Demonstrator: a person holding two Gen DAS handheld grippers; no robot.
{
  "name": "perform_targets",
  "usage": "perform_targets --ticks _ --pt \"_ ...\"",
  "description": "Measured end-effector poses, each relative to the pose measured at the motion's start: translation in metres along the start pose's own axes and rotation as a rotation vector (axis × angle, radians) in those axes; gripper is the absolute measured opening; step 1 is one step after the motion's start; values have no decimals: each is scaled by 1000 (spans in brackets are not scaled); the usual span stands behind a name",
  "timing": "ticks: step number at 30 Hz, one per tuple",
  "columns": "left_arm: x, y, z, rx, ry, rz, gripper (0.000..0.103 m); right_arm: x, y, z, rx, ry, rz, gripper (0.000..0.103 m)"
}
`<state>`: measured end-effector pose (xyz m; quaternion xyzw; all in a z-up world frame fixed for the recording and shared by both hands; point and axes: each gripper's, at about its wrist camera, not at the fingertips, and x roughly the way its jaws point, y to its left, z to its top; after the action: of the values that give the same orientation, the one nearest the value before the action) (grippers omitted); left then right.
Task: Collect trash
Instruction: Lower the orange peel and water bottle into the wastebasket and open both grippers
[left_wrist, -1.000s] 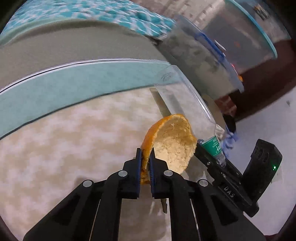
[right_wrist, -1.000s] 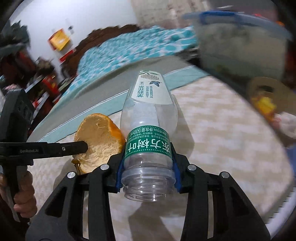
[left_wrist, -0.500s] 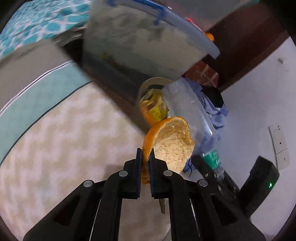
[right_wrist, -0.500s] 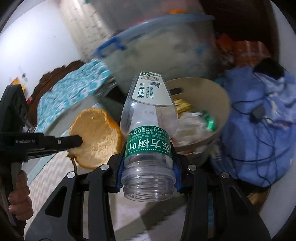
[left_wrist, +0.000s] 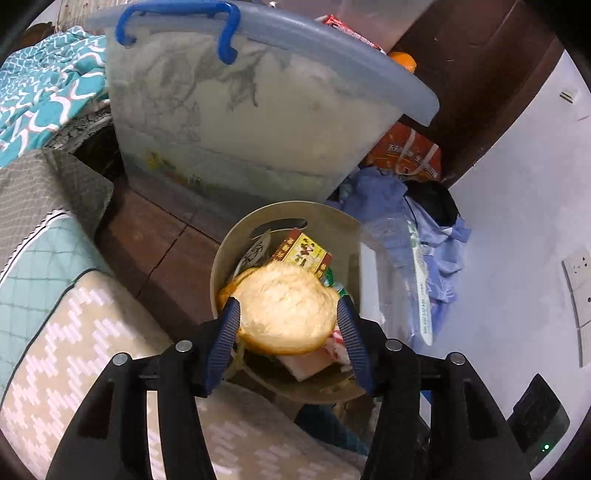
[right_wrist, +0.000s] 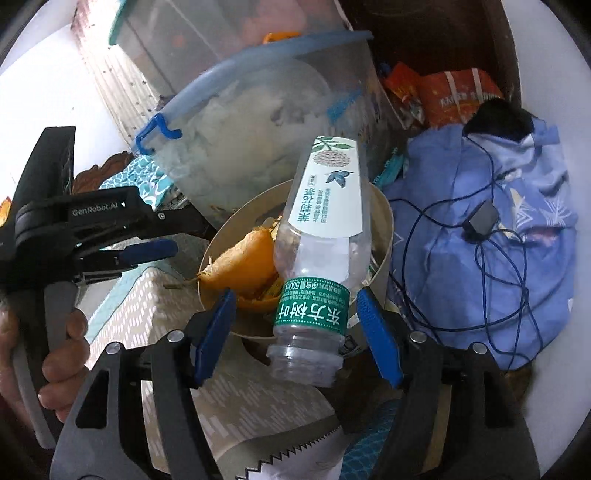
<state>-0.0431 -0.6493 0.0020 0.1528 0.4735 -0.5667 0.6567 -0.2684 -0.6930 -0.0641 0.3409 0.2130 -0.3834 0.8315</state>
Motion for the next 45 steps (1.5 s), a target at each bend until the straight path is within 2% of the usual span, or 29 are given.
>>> perform_targets --ticks 4,6,11,14,21,26,27,29,31,34,37,40,41,45 --pt "-21 11 -10 -22 -21 -1 56 -1 7 -3 -21 0 13 69" --pt "-37 19 -21 -38 -37 -3 60 0 14 0 -42 12 28 69" --pt "-70 36 -50 -64 -40 -24 61 4 36 9 -94 68 69 69" --pt "-91 43 -67 -64 -48 -29 61 -7 44 8 -90 46 93 69" --pt "-140 60 -100 -75 -100 -21 65 -25 24 20 35 -2 138 69" --pt "-168 80 -128 -107 -121 -29 66 -27 -7 48 138 -50 100 69" --pt "-171 84 -134 -117 -119 -28 66 -19 -10 56 139 -32 85 68" --pt "-177 92 -146 -136 -113 -27 66 9 -13 69 146 51 63 54" --pt "-181 98 -156 -149 -110 -25 66 46 -13 75 145 166 56 53" --pt "-190 107 -172 -165 -110 -17 66 71 -13 83 146 189 37 57" --pt "-202 112 -186 -155 -128 19 66 72 -17 89 176 197 33 58" --pt "-211 116 -194 -133 -145 89 68 56 -17 88 166 148 10 58" --pt "-214 117 -197 -128 -149 112 71 50 -15 86 152 133 -3 58" --pt "-217 120 -204 -115 -157 168 75 22 -4 75 113 74 -42 58"
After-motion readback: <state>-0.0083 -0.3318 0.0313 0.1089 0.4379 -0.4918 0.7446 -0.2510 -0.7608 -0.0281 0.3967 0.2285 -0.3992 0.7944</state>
